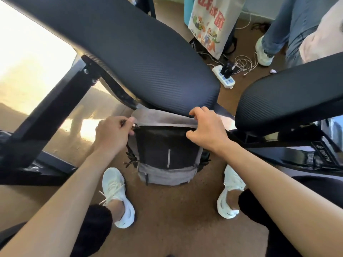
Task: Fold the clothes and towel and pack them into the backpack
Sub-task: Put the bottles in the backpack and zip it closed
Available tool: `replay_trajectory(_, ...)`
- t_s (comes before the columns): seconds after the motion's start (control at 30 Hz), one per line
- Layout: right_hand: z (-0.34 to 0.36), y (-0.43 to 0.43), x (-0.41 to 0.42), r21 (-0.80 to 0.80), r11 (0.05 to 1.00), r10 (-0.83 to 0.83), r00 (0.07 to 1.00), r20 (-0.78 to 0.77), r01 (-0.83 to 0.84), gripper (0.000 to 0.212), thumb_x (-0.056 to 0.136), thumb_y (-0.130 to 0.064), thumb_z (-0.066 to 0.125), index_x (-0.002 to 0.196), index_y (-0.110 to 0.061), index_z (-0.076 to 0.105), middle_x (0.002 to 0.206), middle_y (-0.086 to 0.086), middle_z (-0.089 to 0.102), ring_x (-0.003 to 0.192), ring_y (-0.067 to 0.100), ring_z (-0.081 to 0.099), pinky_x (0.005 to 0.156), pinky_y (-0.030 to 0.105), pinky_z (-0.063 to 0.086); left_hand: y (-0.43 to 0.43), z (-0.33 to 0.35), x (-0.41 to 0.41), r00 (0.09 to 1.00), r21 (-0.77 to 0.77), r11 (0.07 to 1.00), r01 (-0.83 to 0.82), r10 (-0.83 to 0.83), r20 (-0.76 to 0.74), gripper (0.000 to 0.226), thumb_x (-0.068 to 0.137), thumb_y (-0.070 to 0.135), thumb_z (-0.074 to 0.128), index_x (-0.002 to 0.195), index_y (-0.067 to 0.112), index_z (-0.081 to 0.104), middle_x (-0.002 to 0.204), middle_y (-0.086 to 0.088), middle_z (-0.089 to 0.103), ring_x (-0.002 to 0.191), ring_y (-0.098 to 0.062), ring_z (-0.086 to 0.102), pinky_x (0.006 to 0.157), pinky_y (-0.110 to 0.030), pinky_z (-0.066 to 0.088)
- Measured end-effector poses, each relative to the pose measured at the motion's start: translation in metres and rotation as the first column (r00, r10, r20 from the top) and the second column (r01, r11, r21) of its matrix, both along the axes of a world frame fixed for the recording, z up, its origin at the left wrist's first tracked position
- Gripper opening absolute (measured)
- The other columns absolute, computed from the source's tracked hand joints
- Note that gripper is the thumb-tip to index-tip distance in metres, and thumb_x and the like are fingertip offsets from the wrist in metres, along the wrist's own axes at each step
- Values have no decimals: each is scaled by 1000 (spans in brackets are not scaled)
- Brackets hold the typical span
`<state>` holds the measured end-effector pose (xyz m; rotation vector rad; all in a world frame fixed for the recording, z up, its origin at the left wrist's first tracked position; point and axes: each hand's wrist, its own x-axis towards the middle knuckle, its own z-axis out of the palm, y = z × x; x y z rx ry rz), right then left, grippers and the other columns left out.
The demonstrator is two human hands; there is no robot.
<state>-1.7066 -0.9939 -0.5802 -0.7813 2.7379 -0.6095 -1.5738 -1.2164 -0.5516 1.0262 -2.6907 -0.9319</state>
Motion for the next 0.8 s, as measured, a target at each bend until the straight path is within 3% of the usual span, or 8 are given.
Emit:
replay_trajectory(0.1, 10, -38, 24, -145, 978, 145, 988, -46, -150, 51, 76, -34, 76, 123, -19, 61, 115, 0, 58, 106, 25, 52, 91, 41, 45, -3, -3, 3, 1000, 29, 1000, 10, -10, -10, 40, 104, 38, 52, 82, 14, 76, 79, -3, 74, 77, -21, 67, 90, -46, 54)
replay_trajectory(0.27, -2, -90, 49, -75, 938, 335, 940, -67, -340, 49, 86, -39, 75, 129, -18, 62, 122, 3, 62, 117, 26, 54, 98, 41, 44, -10, -7, 7, 998, 24, 998, 59, -58, -34, 42, 104, 39, 52, 83, 14, 78, 72, 0, 71, 70, -17, 63, 79, -41, 53)
replay_trajectory(0.4, -9, -99, 45, -75, 952, 297, 954, -33, -298, 16, 90, -30, 73, 96, -17, 65, 101, 1, 63, 100, 24, 60, 82, 38, 47, -17, -12, 13, 999, 41, 999, 35, -33, -33, 40, 104, 38, 53, 82, 17, 78, 68, 5, 69, 70, -14, 64, 78, -35, 49)
replay_trajectory(0.57, -8, -97, 35, -140, 958, 254, 967, 4, -250, 21, 89, -28, 74, 86, -18, 56, 90, -5, 56, 85, 17, 51, 73, 33, 39, -29, -36, 18, 995, 215, 973, -90, 97, -22, 34, 104, 37, 53, 87, 20, 77, 75, 3, 73, 74, -13, 67, 70, -22, 46)
replay_trajectory(0.67, -7, -97, 35, -158, 962, 227, 974, 14, -222, 23, 90, -25, 74, 85, -14, 54, 89, -1, 57, 81, 19, 50, 71, 32, 37, -35, -57, 24, 969, 376, 899, -225, 247, -11, 36, 103, 37, 55, 77, 21, 73, 78, -1, 74, 74, -16, 67, 77, -33, 56)
replay_trajectory(0.8, -7, -96, 34, -171, 963, 217, 976, 34, -208, 23, 90, -23, 73, 85, -13, 53, 88, 1, 58, 81, 21, 52, 72, 37, 43, -33, -90, 36, 930, 520, 786, -334, 363, 49, 36, 103, 40, 57, 80, 17, 74, 80, -6, 75, 84, -29, 70, 85, -47, 57)
